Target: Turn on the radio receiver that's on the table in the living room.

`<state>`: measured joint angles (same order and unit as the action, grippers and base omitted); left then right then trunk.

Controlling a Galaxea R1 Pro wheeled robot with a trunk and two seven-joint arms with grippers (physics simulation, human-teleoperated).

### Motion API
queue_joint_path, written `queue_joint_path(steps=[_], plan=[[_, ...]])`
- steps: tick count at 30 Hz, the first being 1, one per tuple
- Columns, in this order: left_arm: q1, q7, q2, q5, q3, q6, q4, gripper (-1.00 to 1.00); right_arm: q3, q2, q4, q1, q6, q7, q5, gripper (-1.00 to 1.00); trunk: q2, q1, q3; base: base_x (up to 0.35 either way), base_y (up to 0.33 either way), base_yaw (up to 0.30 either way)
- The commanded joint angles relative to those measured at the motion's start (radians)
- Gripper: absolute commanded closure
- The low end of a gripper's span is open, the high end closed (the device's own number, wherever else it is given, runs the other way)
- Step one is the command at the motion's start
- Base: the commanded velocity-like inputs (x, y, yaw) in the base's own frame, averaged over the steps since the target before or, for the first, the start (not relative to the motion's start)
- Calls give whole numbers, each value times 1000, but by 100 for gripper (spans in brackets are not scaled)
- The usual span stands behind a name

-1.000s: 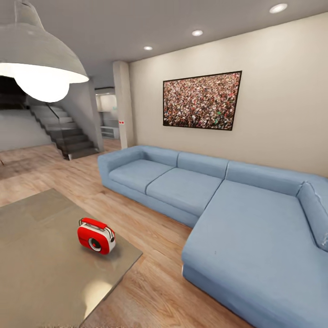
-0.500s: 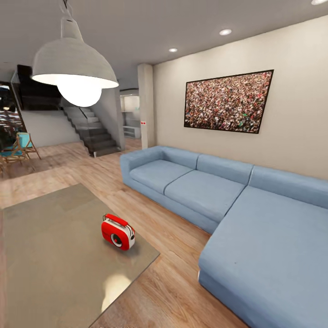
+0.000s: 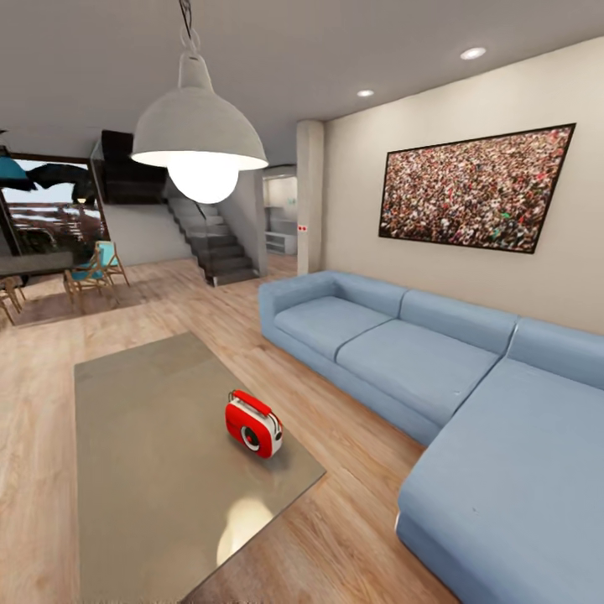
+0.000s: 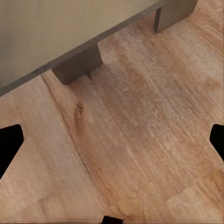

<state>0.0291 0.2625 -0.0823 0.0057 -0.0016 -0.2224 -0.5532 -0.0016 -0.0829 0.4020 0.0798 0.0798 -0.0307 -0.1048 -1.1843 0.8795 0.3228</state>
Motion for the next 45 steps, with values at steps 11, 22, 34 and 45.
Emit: queue_joint_path(steps=[11, 22, 34, 45], plan=[[0, 1, -1, -1, 0, 4, 1, -100, 0, 0, 0, 0, 0, 0, 0, -100, 77, -42, -35, 196, -137, 297], [0, 2, 0, -1, 1, 3, 1, -100, 0, 0, 0, 0, 0, 0, 0, -100, 154, -84, -69, 237, -186, 297], [0, 2, 1, 0, 2, -1, 0, -100, 0, 0, 0, 0, 0, 0, 0, -100, 238, -130, -107, 19, -19, 291], [0, 0, -3, -2, -1, -6, -1, -100, 0, 0, 0, 0, 0, 0, -1, -100, 245, -134, -110, 0, 0, 51]])
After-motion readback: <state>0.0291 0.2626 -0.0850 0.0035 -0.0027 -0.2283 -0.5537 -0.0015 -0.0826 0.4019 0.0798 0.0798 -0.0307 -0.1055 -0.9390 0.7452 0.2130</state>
